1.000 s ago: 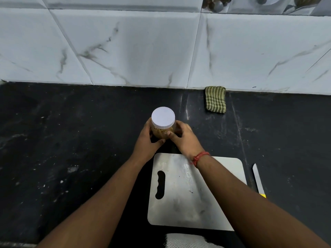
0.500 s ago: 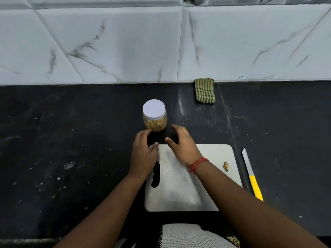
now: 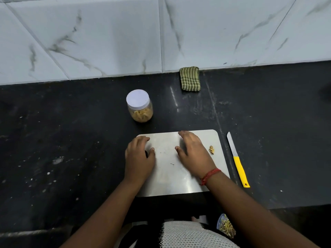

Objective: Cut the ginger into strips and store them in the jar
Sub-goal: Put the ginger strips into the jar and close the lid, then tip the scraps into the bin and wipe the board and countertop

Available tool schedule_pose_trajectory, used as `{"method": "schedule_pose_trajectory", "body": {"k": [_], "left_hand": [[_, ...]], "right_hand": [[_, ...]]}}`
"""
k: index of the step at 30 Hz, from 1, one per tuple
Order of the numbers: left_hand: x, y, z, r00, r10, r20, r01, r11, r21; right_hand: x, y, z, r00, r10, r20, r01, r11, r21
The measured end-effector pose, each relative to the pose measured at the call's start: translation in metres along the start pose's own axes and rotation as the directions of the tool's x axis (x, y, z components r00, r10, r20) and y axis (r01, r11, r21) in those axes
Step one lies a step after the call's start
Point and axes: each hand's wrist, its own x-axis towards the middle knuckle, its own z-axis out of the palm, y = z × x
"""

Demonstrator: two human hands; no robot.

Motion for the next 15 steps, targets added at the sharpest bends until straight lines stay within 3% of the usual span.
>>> {"method": "schedule_pose_trajectory", "body": {"k": [4,8,11,15], "left_hand": [[-0.01,0.005,0.001,0.996,-0.074,-0.045,0.073,0.996,-0.043],[-0.019,0.01,-0.003,0.975,-0.219,-0.033,0.219,0.975,-0.024],[-0.021,0.011,-0.006,0.946,-0.322,-0.029,0.32,0.946,-0.061],[-0.019,0.016,-0.009,0.918,-0.397,0.014,0.397,0.916,-0.049]], "right_hand": [[-0.018,0.015,-0.013,0.999,-0.018,-0.027,0.017,0.998,-0.06],[-0.039,0.041,-0.031,0.986,0.017,-0.168,-0.032,0.995,-0.091],[-0.048,0.06,-0.047,0.954,0.117,-0.276,-0.168,0.972,-0.167],[-0.065,0.086,-0.058,0.913,0.297,-0.279,-0.372,0.887,-0.274]]}}
